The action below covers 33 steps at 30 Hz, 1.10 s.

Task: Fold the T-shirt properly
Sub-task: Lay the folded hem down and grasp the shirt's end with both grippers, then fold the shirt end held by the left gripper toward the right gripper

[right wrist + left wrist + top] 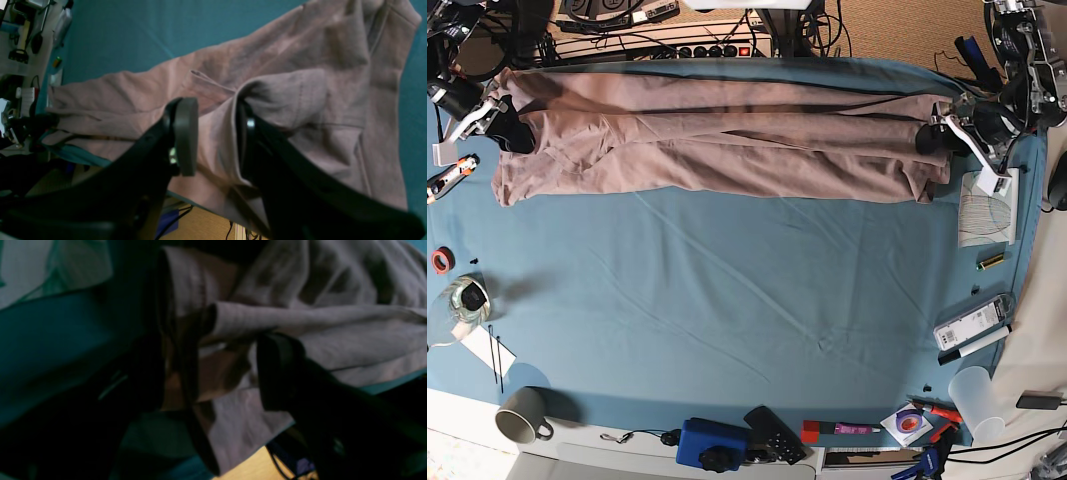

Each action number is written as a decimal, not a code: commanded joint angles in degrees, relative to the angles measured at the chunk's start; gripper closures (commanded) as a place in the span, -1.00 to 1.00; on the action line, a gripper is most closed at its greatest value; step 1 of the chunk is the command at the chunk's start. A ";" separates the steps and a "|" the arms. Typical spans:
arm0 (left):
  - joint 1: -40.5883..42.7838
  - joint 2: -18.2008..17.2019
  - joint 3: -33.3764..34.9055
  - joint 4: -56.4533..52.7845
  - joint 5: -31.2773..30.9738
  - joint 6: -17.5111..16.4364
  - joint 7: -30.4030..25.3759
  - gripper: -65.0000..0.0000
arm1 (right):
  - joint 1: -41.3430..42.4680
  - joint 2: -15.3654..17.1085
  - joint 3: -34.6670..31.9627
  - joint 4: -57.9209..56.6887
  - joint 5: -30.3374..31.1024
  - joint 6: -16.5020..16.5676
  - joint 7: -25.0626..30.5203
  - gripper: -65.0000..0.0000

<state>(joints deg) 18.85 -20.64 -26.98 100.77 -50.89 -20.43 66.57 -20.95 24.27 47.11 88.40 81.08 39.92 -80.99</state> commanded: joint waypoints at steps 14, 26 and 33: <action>0.31 5.25 0.22 0.22 0.74 -0.15 -2.91 0.63 | 0.15 1.42 0.59 0.85 1.64 0.08 0.99 0.43; -4.57 5.25 0.22 6.64 -1.73 -2.08 0.50 1.00 | 0.17 1.42 0.59 0.85 1.60 0.08 0.99 0.43; -1.57 5.27 0.22 18.71 -6.21 -5.22 1.22 1.00 | 0.17 1.42 0.59 0.85 1.60 0.08 0.99 0.43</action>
<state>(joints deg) 17.50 -14.79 -26.59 118.56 -55.64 -25.47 68.90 -20.93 24.27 47.11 88.40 81.08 39.92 -80.99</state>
